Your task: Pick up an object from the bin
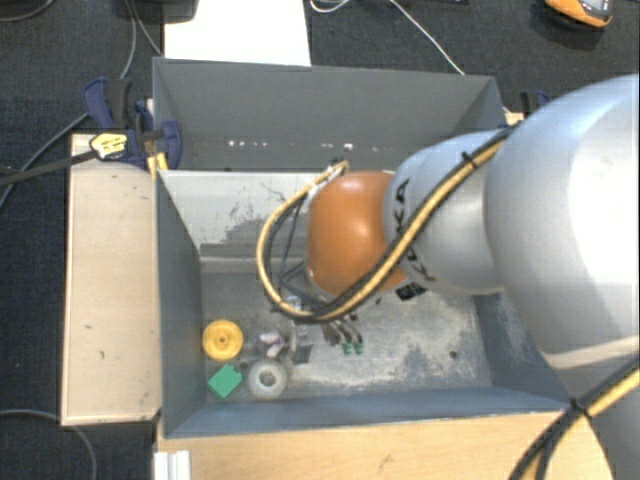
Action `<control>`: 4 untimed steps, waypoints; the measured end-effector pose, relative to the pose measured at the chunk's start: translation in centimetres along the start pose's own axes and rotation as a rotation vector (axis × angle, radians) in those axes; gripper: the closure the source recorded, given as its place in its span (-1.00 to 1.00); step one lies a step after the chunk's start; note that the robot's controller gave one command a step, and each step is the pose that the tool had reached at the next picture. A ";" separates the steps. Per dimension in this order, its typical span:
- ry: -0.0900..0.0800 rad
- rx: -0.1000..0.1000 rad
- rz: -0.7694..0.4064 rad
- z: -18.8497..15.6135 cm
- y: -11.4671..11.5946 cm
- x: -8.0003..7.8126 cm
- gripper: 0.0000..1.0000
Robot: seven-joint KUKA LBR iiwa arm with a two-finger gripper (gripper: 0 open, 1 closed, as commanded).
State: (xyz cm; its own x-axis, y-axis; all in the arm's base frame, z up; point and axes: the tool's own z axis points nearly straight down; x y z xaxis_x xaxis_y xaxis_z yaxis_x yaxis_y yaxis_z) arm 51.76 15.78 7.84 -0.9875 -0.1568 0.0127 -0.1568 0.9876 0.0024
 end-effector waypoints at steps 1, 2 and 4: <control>-0.004 -0.001 0.028 -2.1 0.0 0.0 1.00; -0.001 -0.001 0.039 -3.2 0.0 0.0 1.00; -0.001 0.000 0.020 -6.4 0.0 0.1 1.00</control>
Offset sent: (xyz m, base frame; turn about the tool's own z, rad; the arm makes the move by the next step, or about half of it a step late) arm 0.0000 0.0000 0.0712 0.0000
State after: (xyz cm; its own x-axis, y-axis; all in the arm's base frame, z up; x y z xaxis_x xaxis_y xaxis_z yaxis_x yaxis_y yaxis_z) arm 51.80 15.77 14.23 -0.9905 -0.1373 0.0118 -0.1373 0.9905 0.0024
